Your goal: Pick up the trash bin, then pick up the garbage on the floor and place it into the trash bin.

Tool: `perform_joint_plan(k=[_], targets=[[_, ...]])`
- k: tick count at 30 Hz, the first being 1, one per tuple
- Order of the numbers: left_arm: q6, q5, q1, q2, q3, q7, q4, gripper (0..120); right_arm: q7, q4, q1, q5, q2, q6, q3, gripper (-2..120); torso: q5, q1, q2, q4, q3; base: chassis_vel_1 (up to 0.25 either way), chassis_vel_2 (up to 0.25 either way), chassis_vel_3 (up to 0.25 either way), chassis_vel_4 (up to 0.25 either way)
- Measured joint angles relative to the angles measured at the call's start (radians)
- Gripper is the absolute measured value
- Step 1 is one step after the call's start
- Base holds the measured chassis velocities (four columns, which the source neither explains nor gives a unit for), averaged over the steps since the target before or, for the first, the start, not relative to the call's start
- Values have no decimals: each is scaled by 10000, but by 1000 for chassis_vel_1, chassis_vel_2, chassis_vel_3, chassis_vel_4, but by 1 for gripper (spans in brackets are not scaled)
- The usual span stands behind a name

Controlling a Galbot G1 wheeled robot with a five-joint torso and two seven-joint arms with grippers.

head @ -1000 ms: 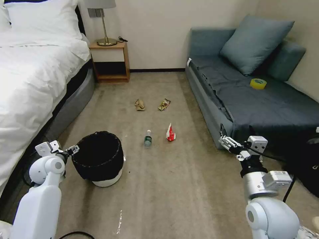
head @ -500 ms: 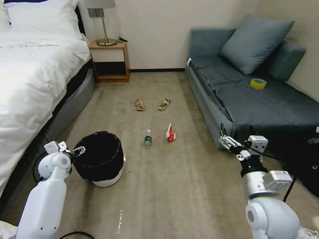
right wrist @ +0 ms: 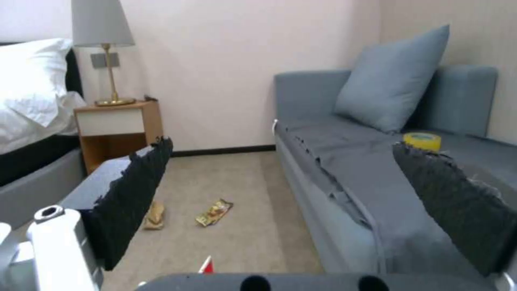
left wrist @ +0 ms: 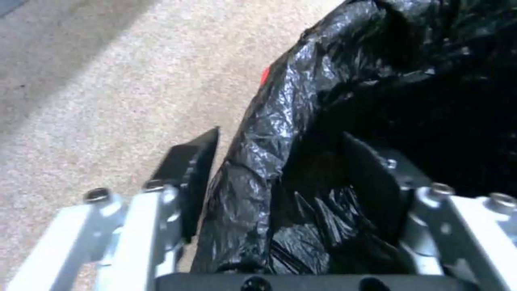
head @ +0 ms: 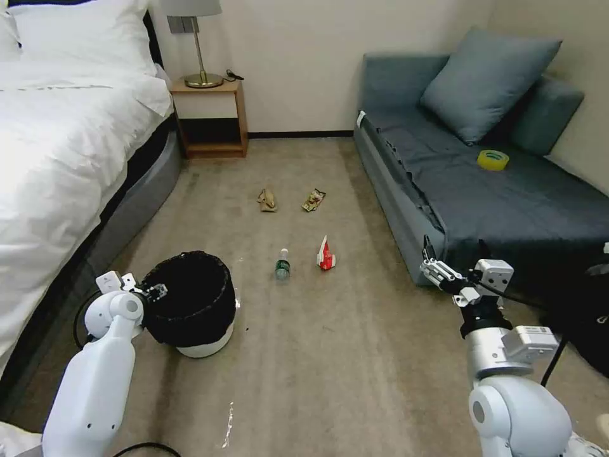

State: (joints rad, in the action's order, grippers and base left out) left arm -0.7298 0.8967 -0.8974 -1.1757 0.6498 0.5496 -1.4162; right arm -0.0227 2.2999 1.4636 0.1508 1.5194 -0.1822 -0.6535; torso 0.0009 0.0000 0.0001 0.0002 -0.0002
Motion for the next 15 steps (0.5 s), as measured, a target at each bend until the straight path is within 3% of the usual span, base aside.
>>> perform_joint_plan(k=[15], targets=[[-31, 288, -146, -83, 163, -105, -215, 5, 116, -128, -64, 3, -54, 222, 19, 100, -12, 0, 1, 0, 0, 0, 0, 0, 0]])
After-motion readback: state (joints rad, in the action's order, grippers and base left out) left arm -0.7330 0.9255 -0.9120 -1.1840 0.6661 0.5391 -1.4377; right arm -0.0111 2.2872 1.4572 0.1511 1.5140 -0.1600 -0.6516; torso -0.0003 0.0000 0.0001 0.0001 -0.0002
